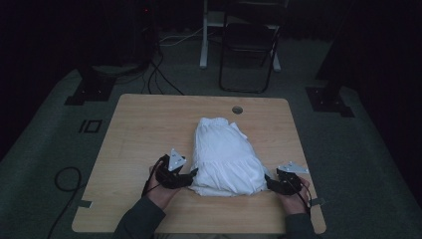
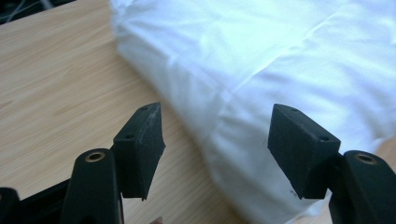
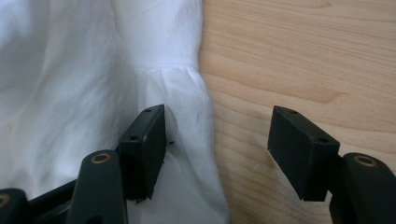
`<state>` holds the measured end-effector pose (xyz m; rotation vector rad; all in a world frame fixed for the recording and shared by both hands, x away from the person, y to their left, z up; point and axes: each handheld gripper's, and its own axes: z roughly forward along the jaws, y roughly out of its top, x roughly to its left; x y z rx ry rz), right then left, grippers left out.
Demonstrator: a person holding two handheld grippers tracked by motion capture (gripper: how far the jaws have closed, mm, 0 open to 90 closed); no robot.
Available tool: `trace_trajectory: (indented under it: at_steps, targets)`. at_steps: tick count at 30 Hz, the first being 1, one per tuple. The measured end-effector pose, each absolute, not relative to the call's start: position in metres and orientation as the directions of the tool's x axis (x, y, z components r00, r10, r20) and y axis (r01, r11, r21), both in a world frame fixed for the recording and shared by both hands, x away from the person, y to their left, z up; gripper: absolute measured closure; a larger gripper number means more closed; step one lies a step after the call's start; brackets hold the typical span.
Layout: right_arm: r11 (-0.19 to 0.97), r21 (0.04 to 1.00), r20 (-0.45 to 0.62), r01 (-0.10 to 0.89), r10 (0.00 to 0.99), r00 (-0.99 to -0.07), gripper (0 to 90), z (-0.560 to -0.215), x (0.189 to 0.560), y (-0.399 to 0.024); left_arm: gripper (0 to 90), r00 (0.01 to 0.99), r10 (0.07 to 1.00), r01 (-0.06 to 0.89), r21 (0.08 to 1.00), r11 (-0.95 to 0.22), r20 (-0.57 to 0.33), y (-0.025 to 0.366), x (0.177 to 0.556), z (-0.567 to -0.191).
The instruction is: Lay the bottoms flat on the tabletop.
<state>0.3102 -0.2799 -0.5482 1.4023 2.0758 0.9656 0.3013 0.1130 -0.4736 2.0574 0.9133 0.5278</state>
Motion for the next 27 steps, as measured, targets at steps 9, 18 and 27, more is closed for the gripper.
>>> trace_trajectory:
  at_steps: [9, 18, 27]
  targets:
    - [0.238, 0.747, 0.019, 0.621, 0.926, -0.377, 37.0, -0.55, 0.311, -0.279, 33.2, 0.727, 0.686, 0.38, 0.81, -0.447, 0.037, 0.074, 0.3, -0.469]
    - [0.236, 0.748, 0.022, 0.62, 0.925, -0.379, 36.9, -0.551, 0.312, -0.28, 29.4, 0.764, 0.642, 0.352, 0.789, -0.504, 0.07, 0.036, 0.304, -0.472]
    - [0.239, 0.749, 0.021, 0.618, 0.924, -0.382, 37.1, -0.551, 0.312, -0.28, 51.9, 0.702, 0.698, 0.396, 0.737, -0.548, 0.141, 0.028, 0.32, -0.501]
